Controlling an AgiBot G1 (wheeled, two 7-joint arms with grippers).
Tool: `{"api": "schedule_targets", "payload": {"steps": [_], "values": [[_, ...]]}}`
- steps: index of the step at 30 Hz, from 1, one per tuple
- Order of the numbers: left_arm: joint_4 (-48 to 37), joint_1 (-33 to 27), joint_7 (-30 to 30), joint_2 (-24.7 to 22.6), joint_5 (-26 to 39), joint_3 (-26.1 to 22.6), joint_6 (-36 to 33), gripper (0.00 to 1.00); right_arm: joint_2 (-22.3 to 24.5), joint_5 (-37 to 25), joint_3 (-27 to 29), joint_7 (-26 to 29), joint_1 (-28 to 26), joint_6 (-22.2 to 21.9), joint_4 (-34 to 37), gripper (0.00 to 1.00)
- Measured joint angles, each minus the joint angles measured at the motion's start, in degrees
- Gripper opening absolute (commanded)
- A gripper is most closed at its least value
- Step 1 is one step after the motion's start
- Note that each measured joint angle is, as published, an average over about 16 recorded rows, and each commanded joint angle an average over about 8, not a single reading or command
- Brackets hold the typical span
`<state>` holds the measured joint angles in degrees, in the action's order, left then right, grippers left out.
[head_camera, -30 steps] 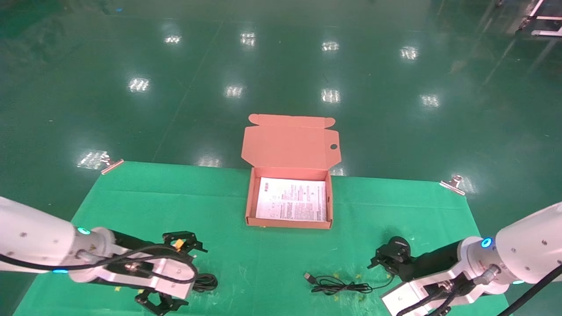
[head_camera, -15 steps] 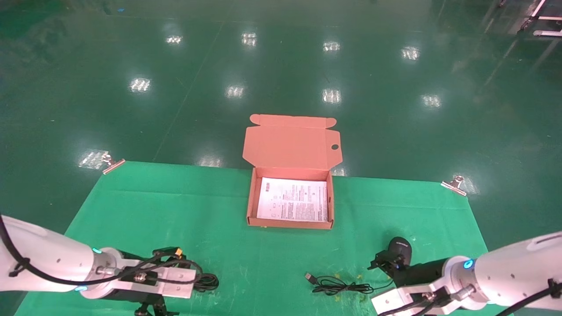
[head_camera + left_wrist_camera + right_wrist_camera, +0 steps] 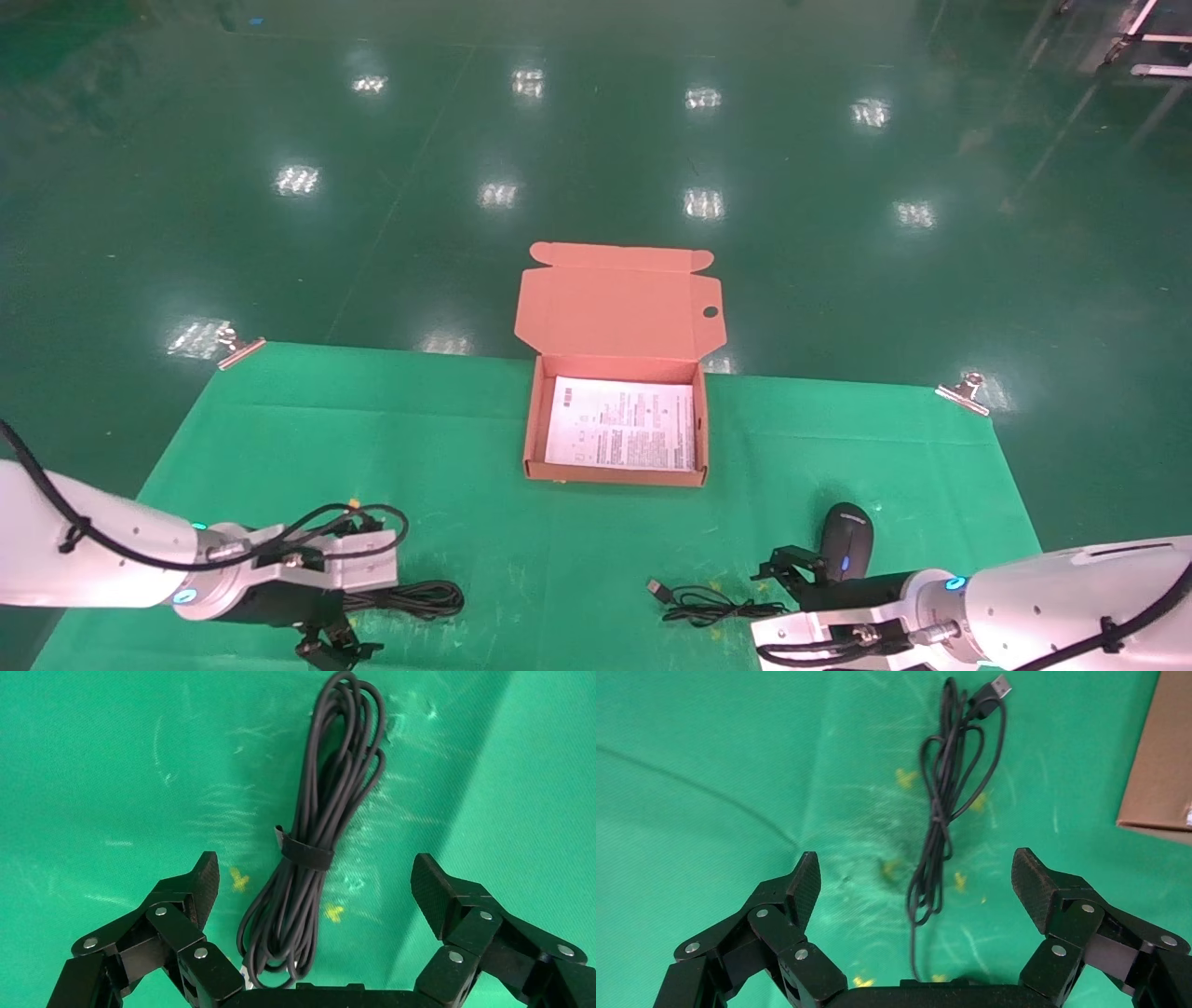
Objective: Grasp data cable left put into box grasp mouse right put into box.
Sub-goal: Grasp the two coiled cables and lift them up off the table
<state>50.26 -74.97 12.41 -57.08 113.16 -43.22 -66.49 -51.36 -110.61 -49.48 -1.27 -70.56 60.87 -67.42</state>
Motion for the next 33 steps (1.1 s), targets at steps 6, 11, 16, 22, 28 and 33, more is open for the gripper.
{"api": "schedule_targets", "payload": {"steps": [6, 11, 16, 22, 28, 33], "values": [[-4.33, -0.71, -2.62, -1.15, -0.99, 0.44, 1.28, 1.00, -1.63, 0.06, 0.07, -2.41, 0.46, -2.70, 3.46, 1.00], [-6.51, -1.03, -4.31, -1.79, -1.67, 0.68, 1.78, 0.99, -2.51, -0.41, 0.09, -3.97, 1.04, -5.09, 5.30, 1.00], [-7.86, -1.14, -5.49, -2.11, -2.46, 0.99, 2.06, 0.54, -3.06, -0.94, 0.04, -5.01, 1.62, -6.92, 6.45, 0.60], [-9.00, -1.20, -6.36, -2.25, -3.52, 1.51, 2.27, 0.00, -3.59, -1.41, -0.01, -5.60, 2.03, -8.30, 7.52, 0.00], [-9.47, -1.24, -6.72, -2.26, -4.12, 1.81, 2.36, 0.00, -3.79, -1.58, -0.03, -5.82, 2.19, -8.81, 7.91, 0.00], [-9.51, -1.26, -6.74, -2.24, -4.22, 1.88, 2.37, 0.00, -3.81, -1.59, -0.04, -5.83, 2.22, -8.86, 7.95, 0.00]]}}
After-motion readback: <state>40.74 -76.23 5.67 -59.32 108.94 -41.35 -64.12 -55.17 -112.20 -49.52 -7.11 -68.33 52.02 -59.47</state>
